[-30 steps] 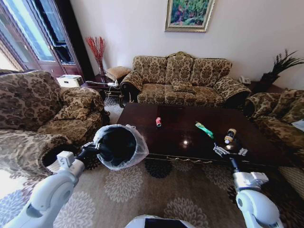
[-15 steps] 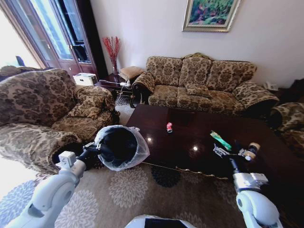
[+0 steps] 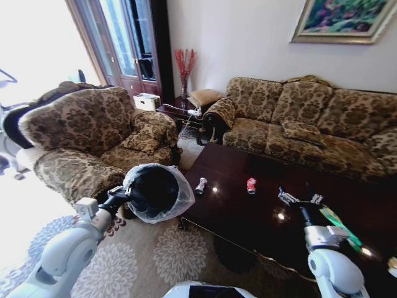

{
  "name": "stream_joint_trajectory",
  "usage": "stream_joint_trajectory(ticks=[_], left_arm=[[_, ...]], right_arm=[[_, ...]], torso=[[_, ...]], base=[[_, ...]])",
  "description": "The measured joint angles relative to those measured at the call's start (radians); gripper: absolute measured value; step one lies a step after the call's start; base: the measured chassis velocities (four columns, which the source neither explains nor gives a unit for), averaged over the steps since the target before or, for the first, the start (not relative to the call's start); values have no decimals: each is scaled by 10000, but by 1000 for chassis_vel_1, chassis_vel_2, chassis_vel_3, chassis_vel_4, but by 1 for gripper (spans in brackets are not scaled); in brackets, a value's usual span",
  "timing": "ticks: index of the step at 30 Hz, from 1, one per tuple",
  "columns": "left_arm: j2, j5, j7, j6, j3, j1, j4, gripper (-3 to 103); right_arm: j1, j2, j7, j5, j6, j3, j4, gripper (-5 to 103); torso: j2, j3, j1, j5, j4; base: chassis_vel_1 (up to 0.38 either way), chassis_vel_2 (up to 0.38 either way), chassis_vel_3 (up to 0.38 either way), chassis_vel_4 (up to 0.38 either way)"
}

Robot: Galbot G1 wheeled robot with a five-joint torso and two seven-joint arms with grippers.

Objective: Move to the front of the table and place the trash on the table into the trash bin.

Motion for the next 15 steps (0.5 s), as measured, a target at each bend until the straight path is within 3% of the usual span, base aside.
stream_joint_trajectory(ticks=[7,15], left_arm=[[0,-1,5,0,0,0,0,2],[0,-4,11,0,0,1,-2,2]], right_arm=[[0,-1,-1,0,0,1,0,100],[-9,-1,0,4,0,2,4,100]], torso=[[-2,1,2,3,-12],[2,-5,-11,0,-3]], base=[[-12,92,99,2],[0,0,0,0]])
